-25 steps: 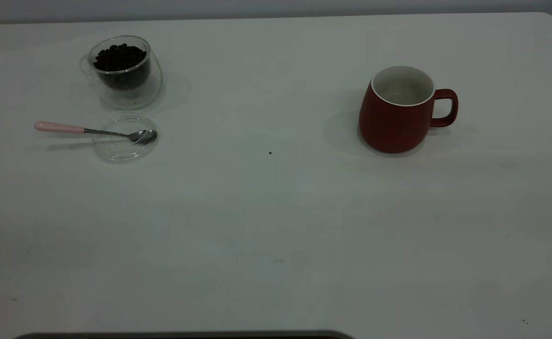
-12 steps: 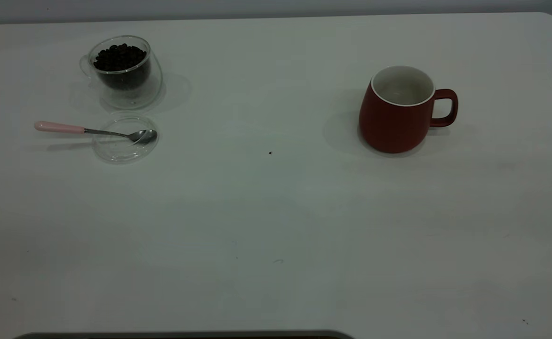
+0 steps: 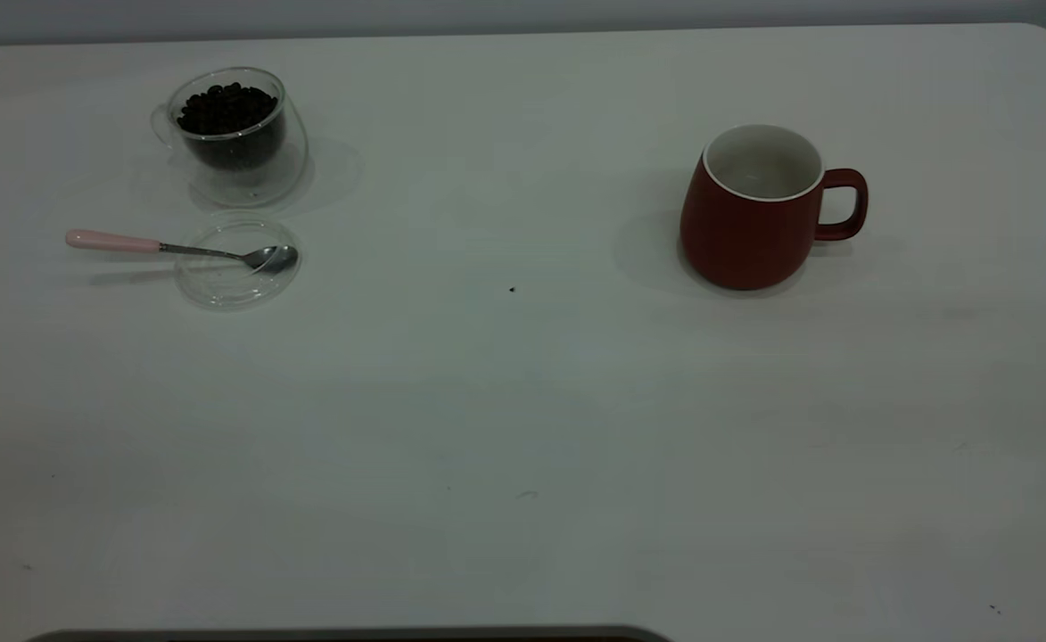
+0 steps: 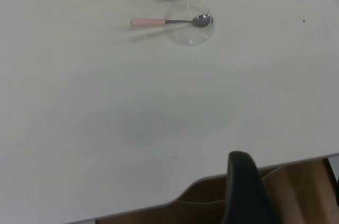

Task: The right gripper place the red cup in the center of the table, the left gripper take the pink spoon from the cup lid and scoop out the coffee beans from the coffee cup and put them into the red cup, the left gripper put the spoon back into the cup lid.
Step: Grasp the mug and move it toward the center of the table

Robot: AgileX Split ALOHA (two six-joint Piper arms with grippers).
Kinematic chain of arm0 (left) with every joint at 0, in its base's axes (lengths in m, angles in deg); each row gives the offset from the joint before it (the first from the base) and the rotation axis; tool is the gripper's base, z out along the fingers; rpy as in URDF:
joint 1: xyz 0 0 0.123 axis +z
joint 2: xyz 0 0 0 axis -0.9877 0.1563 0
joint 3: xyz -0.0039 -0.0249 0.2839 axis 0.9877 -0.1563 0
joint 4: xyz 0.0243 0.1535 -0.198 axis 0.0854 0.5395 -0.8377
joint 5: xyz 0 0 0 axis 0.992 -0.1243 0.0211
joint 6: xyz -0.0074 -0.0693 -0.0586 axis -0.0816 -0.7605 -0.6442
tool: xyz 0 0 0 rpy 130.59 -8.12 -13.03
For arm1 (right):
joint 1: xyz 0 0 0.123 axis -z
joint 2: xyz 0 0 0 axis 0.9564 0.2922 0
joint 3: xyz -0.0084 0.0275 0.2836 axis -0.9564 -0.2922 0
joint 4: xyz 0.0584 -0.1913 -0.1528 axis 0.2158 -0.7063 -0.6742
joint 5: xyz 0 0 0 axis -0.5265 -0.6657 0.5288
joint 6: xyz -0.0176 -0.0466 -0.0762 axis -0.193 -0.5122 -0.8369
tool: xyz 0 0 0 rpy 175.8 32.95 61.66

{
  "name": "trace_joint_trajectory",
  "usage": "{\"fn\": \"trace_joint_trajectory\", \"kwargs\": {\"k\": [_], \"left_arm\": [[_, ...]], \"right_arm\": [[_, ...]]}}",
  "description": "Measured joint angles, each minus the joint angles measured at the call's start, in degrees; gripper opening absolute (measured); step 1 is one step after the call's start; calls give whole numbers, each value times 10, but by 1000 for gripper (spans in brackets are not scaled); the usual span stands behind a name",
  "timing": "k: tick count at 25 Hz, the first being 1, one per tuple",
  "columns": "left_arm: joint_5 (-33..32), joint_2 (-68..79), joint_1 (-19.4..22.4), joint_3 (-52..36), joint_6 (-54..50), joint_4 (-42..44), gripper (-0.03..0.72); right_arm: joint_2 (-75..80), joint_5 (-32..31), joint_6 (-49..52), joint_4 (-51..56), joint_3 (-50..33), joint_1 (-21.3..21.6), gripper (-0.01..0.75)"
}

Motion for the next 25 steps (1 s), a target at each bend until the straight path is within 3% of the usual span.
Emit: {"fn": "trace_joint_trajectory", "kwargs": {"k": [25], "left_arm": [[0, 0, 0, 0, 0, 0, 465]], "right_arm": [[56, 18, -1, -1, 7, 0, 511]]}}
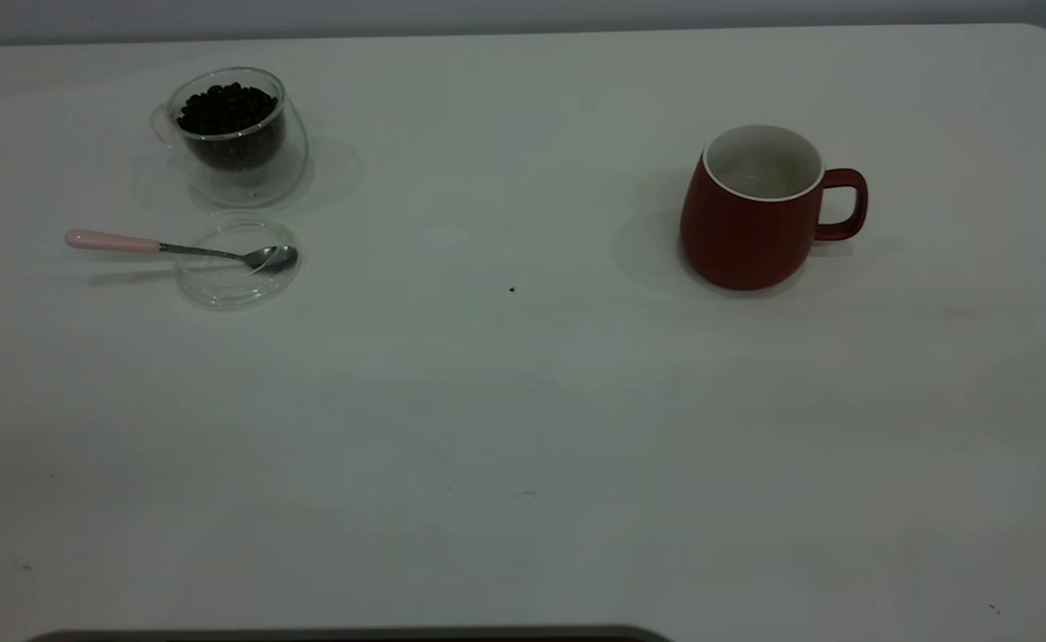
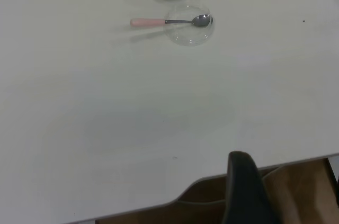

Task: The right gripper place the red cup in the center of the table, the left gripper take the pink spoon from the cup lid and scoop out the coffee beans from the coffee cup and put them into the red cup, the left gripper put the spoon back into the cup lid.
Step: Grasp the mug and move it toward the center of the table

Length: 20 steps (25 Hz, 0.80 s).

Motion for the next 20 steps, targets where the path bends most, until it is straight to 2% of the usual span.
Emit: {"fn": "trace_joint_trajectory", "kwargs": {"k": [7, 13, 20], "left_arm": [[0, 0, 0, 0, 0, 0, 465], [0, 0, 0, 0, 0, 0, 465], [0, 0, 0, 0, 0, 0, 465]], "right_arm": [[256, 172, -61, 26, 26, 0, 592], [506, 306, -187, 101, 77, 0, 590], [707, 332, -361, 198, 163, 0, 589]]}}
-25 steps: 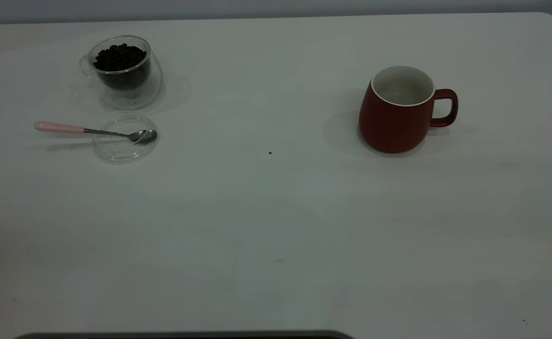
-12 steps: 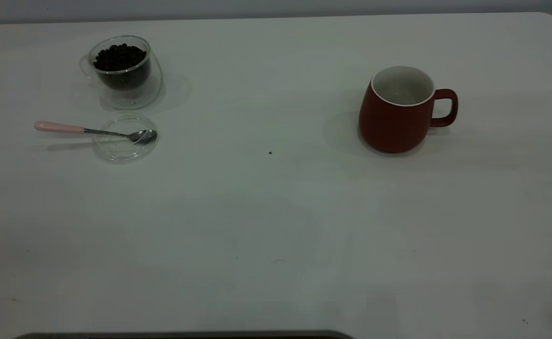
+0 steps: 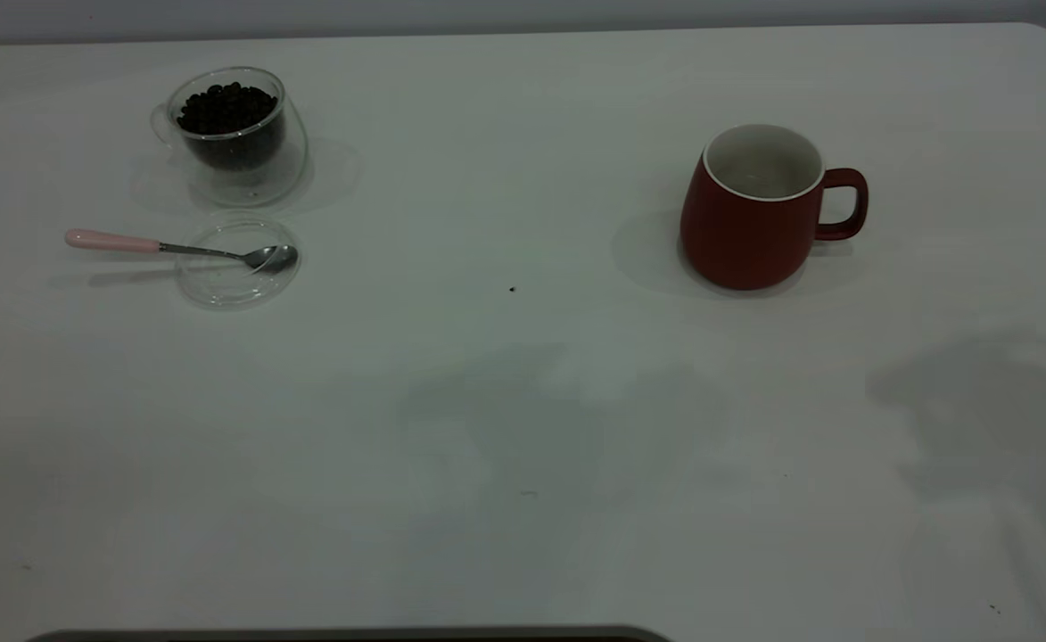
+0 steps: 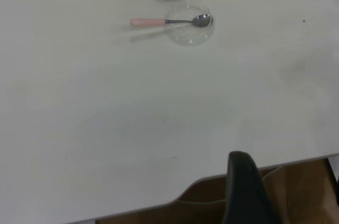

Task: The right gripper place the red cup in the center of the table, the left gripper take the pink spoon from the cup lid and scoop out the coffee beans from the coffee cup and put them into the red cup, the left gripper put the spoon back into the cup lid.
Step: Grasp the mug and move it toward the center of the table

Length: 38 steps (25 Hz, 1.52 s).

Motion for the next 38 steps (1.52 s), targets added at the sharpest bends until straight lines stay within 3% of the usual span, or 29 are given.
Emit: {"fn": "trace_joint_trajectory", "kwargs": {"k": [21, 31, 38], "left_arm": [[0, 0, 0, 0, 0, 0, 465], [0, 0, 0, 0, 0, 0, 465], [0, 0, 0, 0, 0, 0, 465]], "right_arm": [[460, 122, -542, 88, 230, 1, 589], [536, 138, -733, 286, 273, -2, 589], [542, 144, -863, 462, 282, -46, 589]]}}
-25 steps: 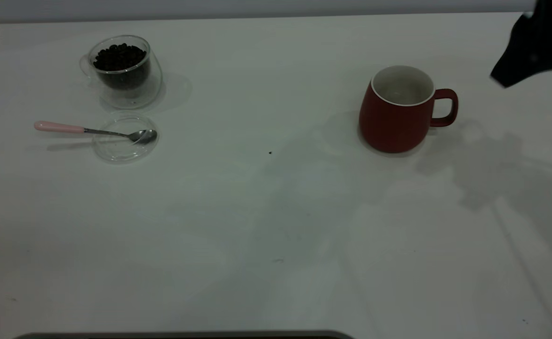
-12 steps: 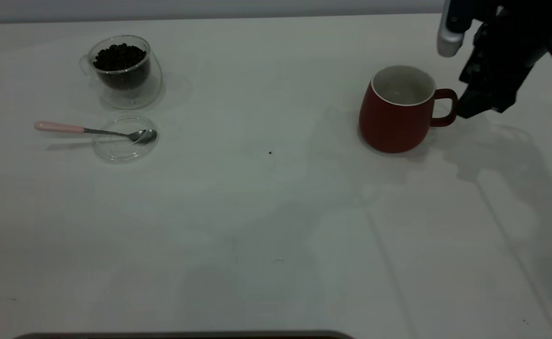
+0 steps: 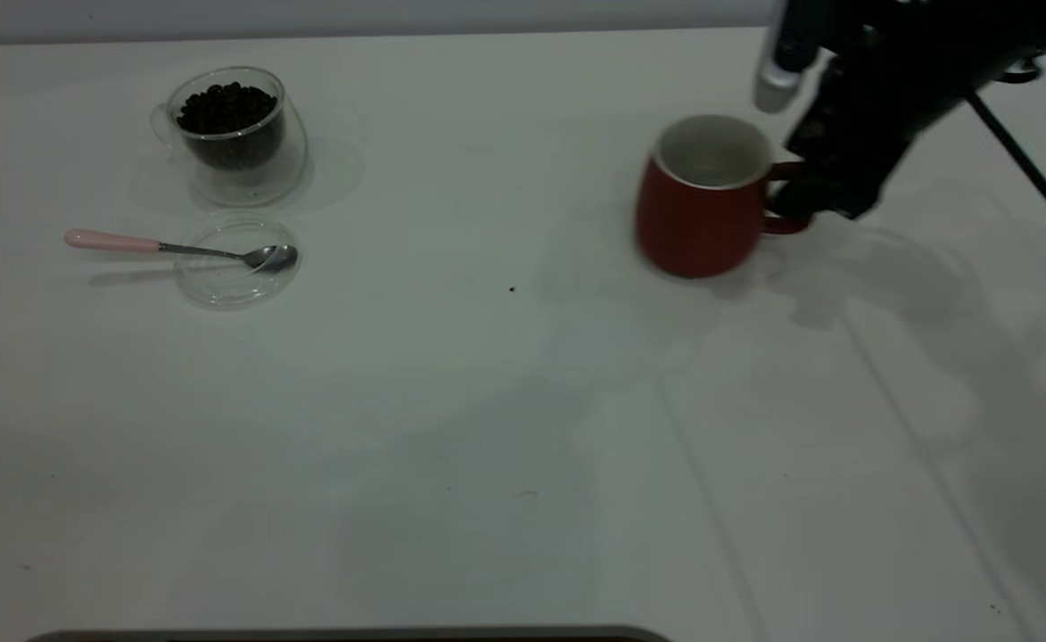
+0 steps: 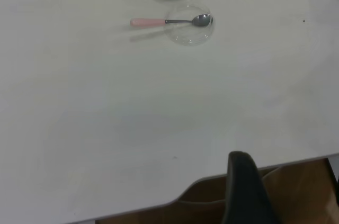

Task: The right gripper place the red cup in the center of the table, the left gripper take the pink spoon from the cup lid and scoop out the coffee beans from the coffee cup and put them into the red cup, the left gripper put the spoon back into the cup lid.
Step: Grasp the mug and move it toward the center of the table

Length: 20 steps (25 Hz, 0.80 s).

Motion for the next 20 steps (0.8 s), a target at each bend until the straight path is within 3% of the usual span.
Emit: {"fn": "trace_joint_trajectory", "kwargs": {"k": [12, 20], "left_arm": [[0, 0, 0, 0, 0, 0, 465], [0, 0, 0, 0, 0, 0, 465]], "right_arm": [[37, -8, 0, 86, 110, -119, 589], [42, -26, 0, 102, 122, -132, 589]]}}
